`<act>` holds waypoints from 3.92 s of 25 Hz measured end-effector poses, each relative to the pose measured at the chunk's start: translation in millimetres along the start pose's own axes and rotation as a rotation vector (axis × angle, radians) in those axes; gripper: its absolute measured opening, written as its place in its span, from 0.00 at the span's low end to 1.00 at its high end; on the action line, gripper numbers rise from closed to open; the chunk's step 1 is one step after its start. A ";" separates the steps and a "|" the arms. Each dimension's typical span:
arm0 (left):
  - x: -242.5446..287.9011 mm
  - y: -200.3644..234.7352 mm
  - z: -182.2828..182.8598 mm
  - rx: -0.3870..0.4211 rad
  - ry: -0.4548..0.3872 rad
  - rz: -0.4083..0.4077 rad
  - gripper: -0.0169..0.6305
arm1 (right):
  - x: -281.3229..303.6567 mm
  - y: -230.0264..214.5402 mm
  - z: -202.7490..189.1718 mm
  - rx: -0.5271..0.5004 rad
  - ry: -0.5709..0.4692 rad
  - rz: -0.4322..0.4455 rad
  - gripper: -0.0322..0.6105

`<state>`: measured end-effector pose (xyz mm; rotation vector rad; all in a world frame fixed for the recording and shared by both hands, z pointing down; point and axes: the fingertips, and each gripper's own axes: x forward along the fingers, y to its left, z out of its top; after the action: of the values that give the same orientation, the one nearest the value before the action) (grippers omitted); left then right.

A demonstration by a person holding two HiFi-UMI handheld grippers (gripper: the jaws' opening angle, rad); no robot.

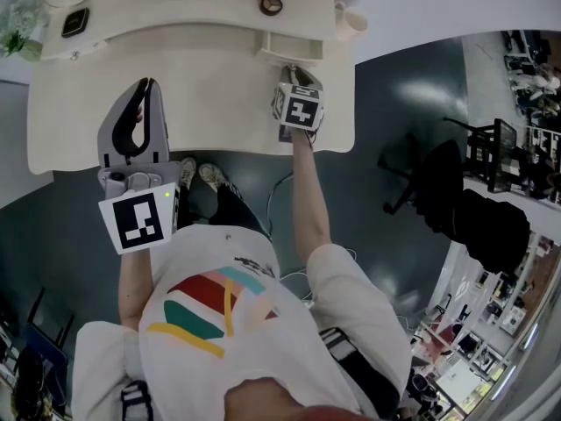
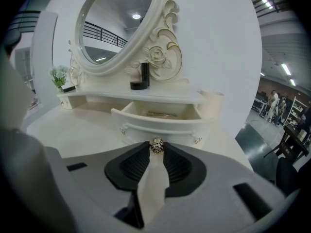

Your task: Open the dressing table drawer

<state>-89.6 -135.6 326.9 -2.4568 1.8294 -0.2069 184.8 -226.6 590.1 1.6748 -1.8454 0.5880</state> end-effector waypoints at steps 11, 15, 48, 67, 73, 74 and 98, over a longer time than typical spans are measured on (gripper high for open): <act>-1.1 3.4 3.4 0.005 -0.011 0.005 0.05 | -3.4 1.5 -2.8 0.000 0.008 0.000 0.17; -1.3 6.3 2.5 0.001 -0.008 0.010 0.05 | -5.0 1.5 -4.7 0.000 0.013 -0.004 0.17; 2.5 6.3 1.2 -0.007 -0.009 0.000 0.05 | -7.7 1.3 -11.0 0.006 0.019 -0.013 0.17; 0.4 6.8 8.1 -0.001 -0.036 -0.007 0.05 | -7.9 2.8 -7.2 0.014 0.003 -0.016 0.30; 4.6 6.5 16.7 -0.013 -0.070 -0.018 0.05 | -20.1 -8.0 1.1 0.047 -0.032 -0.047 0.34; 6.1 7.1 20.6 -0.021 -0.082 -0.019 0.05 | -23.6 -9.5 3.9 0.052 -0.035 -0.048 0.34; 2.5 38.8 78.3 -0.092 -0.214 0.022 0.05 | -243.1 74.9 224.0 0.017 -0.773 -0.058 0.05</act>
<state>-113.9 -150.9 244.3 -2.4066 1.8111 0.1389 95.9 -186.5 265.4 2.1441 -2.2770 -0.1091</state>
